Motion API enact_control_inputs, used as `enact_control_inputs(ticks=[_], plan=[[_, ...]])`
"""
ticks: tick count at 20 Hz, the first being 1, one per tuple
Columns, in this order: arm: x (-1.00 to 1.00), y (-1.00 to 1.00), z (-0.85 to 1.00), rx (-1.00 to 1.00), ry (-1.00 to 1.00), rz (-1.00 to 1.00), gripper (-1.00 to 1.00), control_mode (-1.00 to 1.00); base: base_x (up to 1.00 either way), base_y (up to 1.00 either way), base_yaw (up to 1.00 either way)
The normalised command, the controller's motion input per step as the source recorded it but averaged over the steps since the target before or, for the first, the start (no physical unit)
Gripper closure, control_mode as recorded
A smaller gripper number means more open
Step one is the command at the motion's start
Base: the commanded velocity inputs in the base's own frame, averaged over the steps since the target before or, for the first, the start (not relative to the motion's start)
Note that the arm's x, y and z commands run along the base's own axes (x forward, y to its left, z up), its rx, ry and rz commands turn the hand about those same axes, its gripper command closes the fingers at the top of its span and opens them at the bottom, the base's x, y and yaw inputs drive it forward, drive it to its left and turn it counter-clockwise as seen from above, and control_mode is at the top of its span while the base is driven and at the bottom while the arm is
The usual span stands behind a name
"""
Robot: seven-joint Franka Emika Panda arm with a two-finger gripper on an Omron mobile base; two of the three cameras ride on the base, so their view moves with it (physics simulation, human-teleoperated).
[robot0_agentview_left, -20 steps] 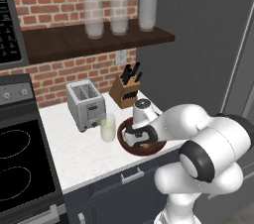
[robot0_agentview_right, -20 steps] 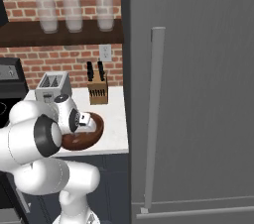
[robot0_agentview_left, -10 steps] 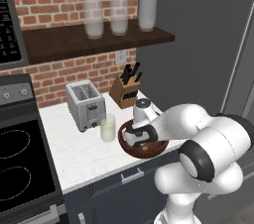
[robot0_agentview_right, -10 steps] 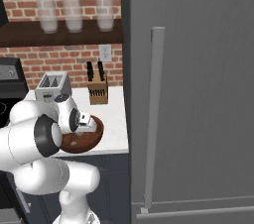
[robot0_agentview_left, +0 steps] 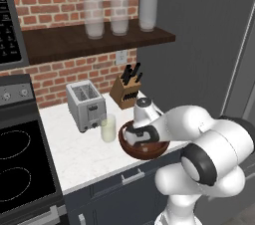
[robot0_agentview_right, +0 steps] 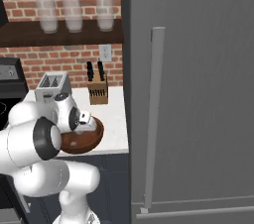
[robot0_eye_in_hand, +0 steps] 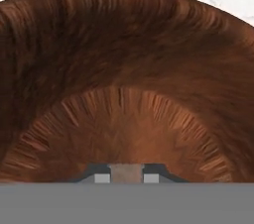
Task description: Grab a lemon wedge from the fridge and one ice cube from the ice bowl, and put them in the glass of lemonade.
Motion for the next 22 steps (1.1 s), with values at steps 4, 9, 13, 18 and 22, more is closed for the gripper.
enact_control_inputs(ticks=[4, 9, 13, 18, 22], plan=[[0.00, 0.00, 0.49, 0.00, 0.00, 0.00, 1.00, -1.00, 0.00, 0.00, 0.00], [0.00, 0.00, 0.48, 0.01, 0.01, 0.00, 1.00, -1.00, 0.00, 0.00, 0.00], [-0.12, 0.00, 0.49, 0.03, 0.00, 0.00, 1.00, -1.00, 0.00, 0.00, 0.00], [-0.18, 0.01, 0.42, 0.03, -0.06, 0.00, 1.00, -1.00, 0.00, 0.00, 0.00], [-0.37, 0.13, 0.40, 0.03, -0.07, 0.04, 1.00, -1.00, 0.00, 0.00, 0.00]])
